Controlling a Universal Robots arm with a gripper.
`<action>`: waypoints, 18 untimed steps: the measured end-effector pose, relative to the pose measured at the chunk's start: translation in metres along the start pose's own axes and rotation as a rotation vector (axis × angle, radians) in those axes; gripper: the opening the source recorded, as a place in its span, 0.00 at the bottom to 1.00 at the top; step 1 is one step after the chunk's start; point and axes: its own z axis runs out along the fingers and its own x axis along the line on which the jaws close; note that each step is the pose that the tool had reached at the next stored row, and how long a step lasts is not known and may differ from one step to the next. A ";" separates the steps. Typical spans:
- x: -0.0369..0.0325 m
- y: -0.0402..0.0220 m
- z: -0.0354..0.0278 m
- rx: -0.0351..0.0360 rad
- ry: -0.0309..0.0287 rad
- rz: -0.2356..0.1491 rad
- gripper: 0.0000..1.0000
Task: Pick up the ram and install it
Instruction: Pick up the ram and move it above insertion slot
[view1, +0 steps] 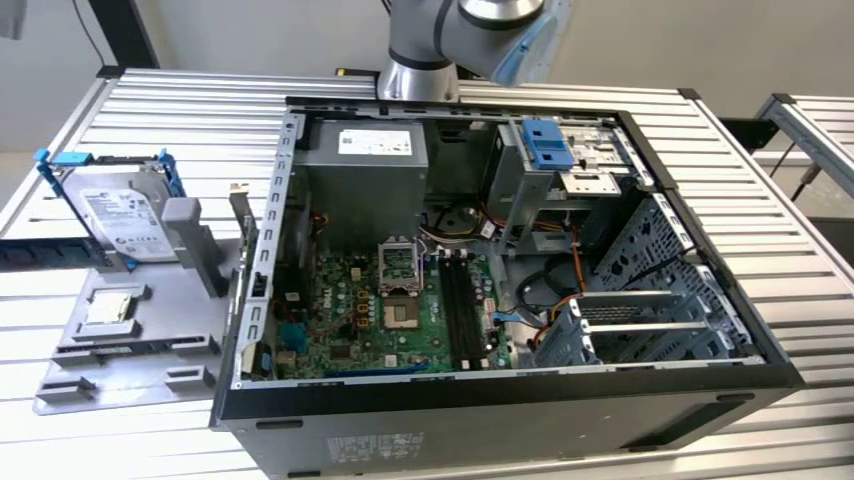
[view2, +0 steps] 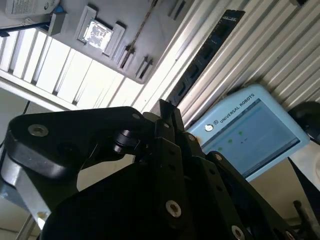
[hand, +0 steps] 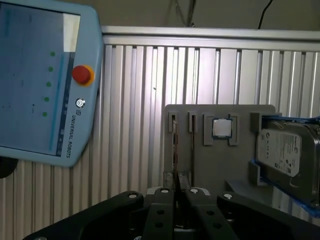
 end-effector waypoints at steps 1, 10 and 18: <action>0.0002 0.0002 -0.0043 0.0000 0.0000 0.000 0.00; 0.0017 0.0013 -0.0365 0.0000 0.0000 0.000 0.00; 0.0019 0.0015 -0.0423 0.0001 -0.0041 0.000 0.00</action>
